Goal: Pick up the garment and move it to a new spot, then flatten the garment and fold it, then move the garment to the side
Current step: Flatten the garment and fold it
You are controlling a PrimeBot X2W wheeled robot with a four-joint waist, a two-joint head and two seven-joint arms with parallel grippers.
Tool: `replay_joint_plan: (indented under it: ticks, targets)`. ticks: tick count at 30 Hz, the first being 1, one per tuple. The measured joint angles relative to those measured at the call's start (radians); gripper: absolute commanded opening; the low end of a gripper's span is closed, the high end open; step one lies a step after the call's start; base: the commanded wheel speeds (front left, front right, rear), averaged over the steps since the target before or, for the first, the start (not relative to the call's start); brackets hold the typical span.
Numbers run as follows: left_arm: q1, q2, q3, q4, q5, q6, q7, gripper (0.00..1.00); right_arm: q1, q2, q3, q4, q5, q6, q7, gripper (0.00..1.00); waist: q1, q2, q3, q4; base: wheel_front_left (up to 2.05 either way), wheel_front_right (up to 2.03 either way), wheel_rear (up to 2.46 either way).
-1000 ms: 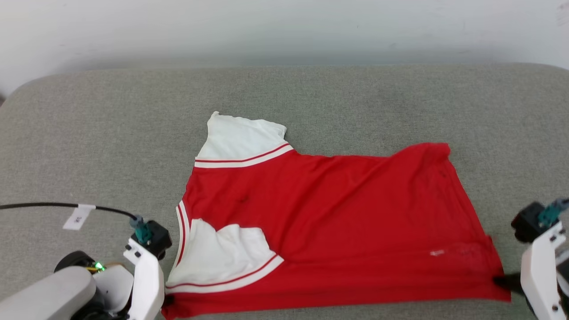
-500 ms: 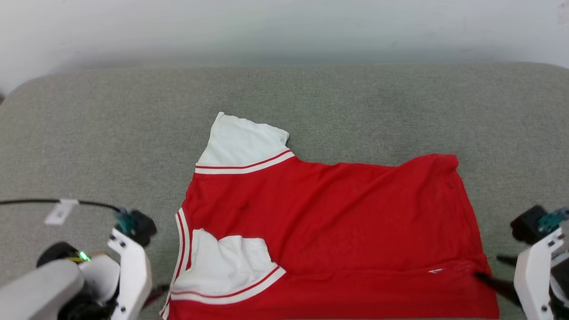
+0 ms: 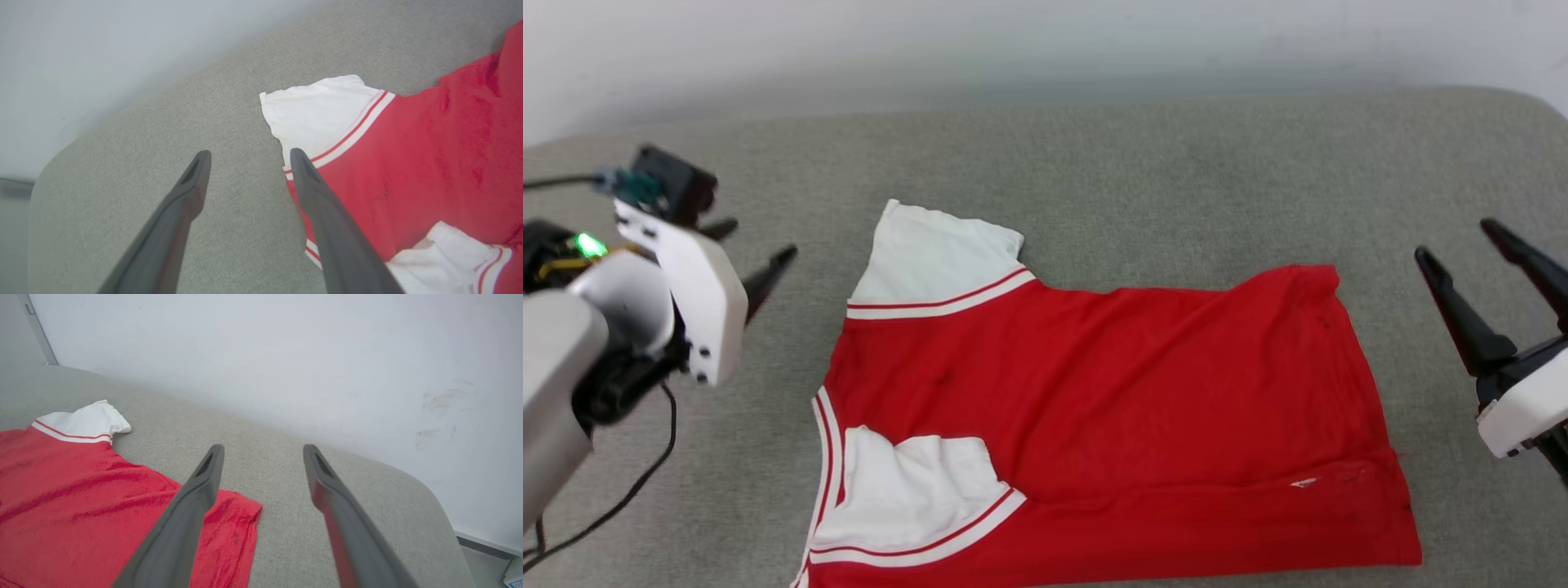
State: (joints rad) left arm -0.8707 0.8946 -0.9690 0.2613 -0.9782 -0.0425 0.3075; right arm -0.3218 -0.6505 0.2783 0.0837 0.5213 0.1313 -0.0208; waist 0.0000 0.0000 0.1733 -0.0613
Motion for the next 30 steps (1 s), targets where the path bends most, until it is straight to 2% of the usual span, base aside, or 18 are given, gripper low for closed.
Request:
replay_joint_plan:
  ticks: [4,7,10,13,19,24,30]
  targets:
    - [-0.082,-0.024,0.03,0.05,0.003,-0.001,0.009,1.0,0.076,0.137,-0.151,-0.119,-0.125,0.0,-0.056,1.0,0.0,0.0,0.042,-0.016,0.0,0.0,0.0]
    - [-0.154,-0.032,0.051,0.084,-0.001,-0.005,0.032,1.0,0.138,0.234,-0.225,-0.217,-0.201,0.0,-0.077,1.0,0.0,0.0,0.083,-0.029,0.0,0.0,0.0]
    - [-0.231,-0.049,0.066,0.116,0.006,-0.01,0.062,1.0,0.187,0.316,-0.259,-0.302,-0.259,0.0,-0.085,1.0,0.0,0.0,0.13,-0.043,0.0,0.0,0.0]
    - [-0.303,-0.077,0.069,0.15,0.008,-0.015,0.107,1.0,0.212,0.366,-0.266,-0.351,-0.29,0.0,-0.083,1.0,0.0,0.0,0.179,-0.058,0.0,0.0,0.0]
    - [-0.426,-0.115,0.035,0.214,0.007,-0.03,0.292,1.0,0.198,0.4,-0.257,-0.384,-0.323,0.0,-0.093,1.0,0.0001,0.0,0.269,-0.095,0.0,0.0,0.0]
    - [-0.478,-0.123,-0.018,0.244,-0.018,-0.052,0.5,1.0,0.146,0.401,-0.233,-0.373,-0.325,0.0,-0.098,1.0,0.0001,0.0,0.335,-0.127,0.0,0.0,0.0]
    - [-0.499,-0.114,-0.053,0.262,-0.029,-0.05,0.63,1.0,0.092,0.392,-0.2,-0.325,-0.319,0.0,-0.11,1.0,0.0002,0.0,0.397,-0.164,0.0,0.0,0.0]
